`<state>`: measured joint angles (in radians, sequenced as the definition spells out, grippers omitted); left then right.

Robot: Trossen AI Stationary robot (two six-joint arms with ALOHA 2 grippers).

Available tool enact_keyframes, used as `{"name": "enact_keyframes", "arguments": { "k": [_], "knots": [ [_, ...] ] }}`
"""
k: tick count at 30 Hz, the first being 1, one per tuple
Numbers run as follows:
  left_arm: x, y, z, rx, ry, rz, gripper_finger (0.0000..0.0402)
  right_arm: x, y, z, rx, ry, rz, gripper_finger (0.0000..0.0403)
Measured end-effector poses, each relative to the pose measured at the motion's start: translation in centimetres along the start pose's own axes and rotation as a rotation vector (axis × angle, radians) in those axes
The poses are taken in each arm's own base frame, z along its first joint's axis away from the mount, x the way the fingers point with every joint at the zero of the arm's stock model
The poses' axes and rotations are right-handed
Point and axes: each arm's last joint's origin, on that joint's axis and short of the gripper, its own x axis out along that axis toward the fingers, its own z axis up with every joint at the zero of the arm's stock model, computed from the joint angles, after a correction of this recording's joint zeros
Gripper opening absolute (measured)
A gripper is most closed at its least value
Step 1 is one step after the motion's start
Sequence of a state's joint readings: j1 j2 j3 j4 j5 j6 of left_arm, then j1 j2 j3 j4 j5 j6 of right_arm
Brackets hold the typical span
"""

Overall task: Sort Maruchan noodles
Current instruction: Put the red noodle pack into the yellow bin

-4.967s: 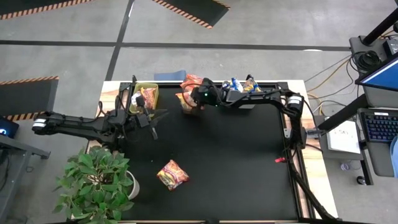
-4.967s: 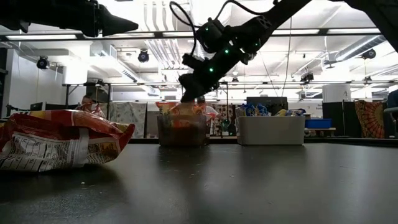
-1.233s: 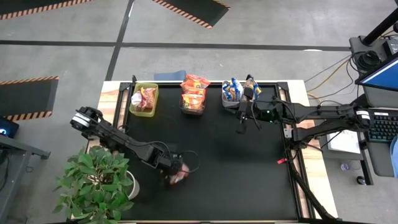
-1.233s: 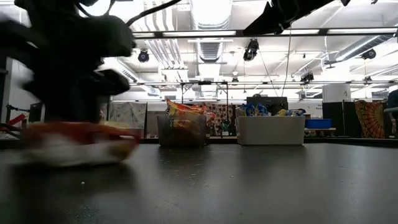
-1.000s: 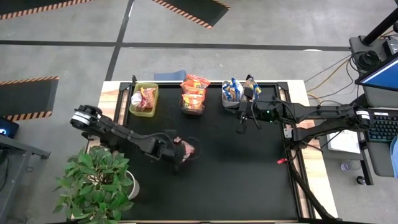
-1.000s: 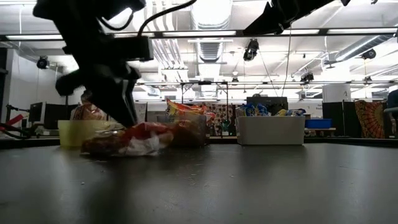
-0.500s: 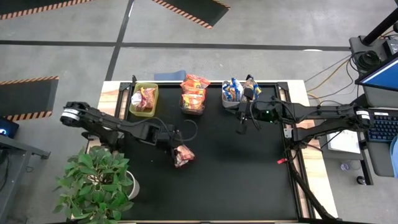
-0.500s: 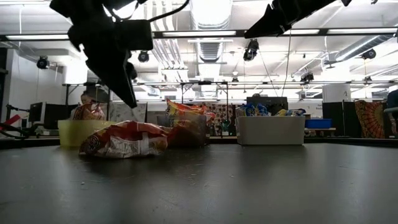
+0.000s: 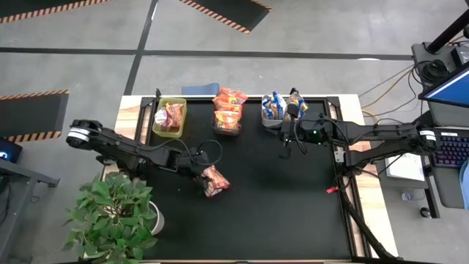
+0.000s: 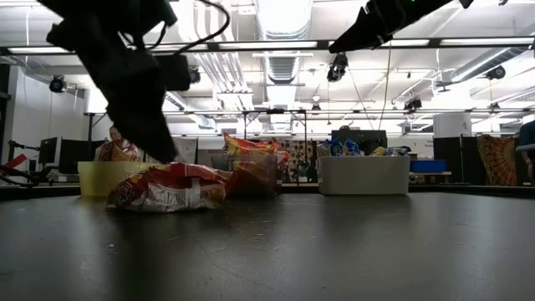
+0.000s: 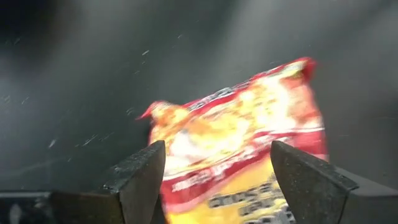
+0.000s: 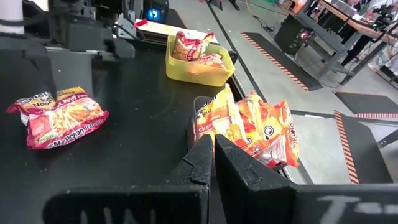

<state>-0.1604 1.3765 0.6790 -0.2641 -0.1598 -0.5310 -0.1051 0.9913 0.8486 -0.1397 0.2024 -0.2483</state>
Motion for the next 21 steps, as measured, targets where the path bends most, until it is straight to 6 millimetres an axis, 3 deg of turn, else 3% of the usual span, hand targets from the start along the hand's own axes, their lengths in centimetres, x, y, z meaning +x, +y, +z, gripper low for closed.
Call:
{"name": "enact_keyframes", "arguments": {
  "k": [12, 21],
  "knots": [
    [1.8, 1.5, -3.1, -0.137, -0.081, -0.037, 0.0252, 0.0, 0.0, 0.0, 0.001, 0.0, 0.0, 0.0009],
    [2.0, 1.6, -3.4, -0.128, -0.086, -0.059, 0.0173, 0.0, 0.0, 0.0, 0.001, -0.003, -0.001, 0.0009]
  ]
}}
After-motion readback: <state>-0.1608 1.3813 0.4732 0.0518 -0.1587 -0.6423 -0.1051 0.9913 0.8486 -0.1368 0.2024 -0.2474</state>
